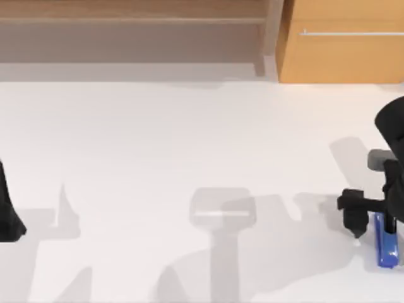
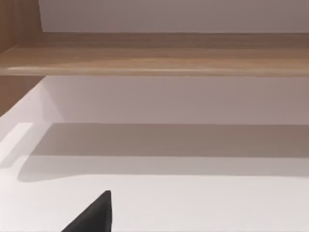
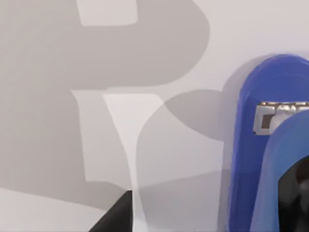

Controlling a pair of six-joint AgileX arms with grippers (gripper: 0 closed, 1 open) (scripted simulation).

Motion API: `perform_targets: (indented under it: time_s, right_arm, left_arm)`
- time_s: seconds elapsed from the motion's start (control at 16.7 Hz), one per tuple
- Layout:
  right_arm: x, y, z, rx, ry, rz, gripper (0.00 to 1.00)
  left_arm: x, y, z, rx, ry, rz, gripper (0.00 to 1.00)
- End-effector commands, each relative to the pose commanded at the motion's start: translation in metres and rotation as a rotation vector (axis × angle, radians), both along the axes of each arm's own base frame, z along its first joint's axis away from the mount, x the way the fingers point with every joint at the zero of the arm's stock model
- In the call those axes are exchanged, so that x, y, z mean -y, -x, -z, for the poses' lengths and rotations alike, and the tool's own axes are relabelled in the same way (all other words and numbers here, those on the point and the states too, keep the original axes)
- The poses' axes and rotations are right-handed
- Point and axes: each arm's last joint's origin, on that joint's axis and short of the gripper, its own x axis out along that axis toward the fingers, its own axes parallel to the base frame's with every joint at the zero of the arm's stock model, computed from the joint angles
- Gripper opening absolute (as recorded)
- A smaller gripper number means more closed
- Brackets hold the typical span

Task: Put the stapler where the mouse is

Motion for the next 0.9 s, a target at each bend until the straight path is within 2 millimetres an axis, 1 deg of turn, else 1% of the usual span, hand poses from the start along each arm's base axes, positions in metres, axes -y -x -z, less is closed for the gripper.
perform_targets:
  time_s: [0.54,0.6,0.9]
  right_arm:
    - [0.0,0.0,0.0,0.0,0.0,0.0,0.02]
    - [0.0,0.0,0.0,0.0,0.0,0.0,0.0]
    - [0.0,0.0,0.0,0.0,0.0,0.0,0.0]
  left_arm:
    - [0.0,0.0,0.0,0.0,0.0,0.0,1.0]
    - [0.0,0.0,0.0,0.0,0.0,0.0,1.0]
    - [0.0,0.0,0.0,0.0,0.0,0.0,1.0]
